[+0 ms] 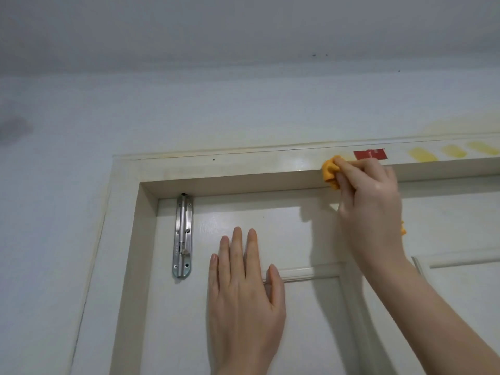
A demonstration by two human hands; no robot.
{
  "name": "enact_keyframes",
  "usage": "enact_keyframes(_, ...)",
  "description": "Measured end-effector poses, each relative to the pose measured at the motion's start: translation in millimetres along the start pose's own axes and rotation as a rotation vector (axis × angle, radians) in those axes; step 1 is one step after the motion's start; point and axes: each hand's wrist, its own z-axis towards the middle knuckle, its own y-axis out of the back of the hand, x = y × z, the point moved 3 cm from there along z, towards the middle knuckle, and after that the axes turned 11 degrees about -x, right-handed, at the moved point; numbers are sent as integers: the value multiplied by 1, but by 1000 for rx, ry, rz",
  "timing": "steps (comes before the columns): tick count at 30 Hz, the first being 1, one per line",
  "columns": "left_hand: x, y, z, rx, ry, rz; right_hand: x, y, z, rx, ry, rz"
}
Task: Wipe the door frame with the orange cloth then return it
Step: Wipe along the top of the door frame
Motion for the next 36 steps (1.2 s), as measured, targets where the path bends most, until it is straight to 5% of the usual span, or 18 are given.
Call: enact_keyframes(36,-68,-15,-4,-46,83,-34,-35,-4,27,46,112,77)
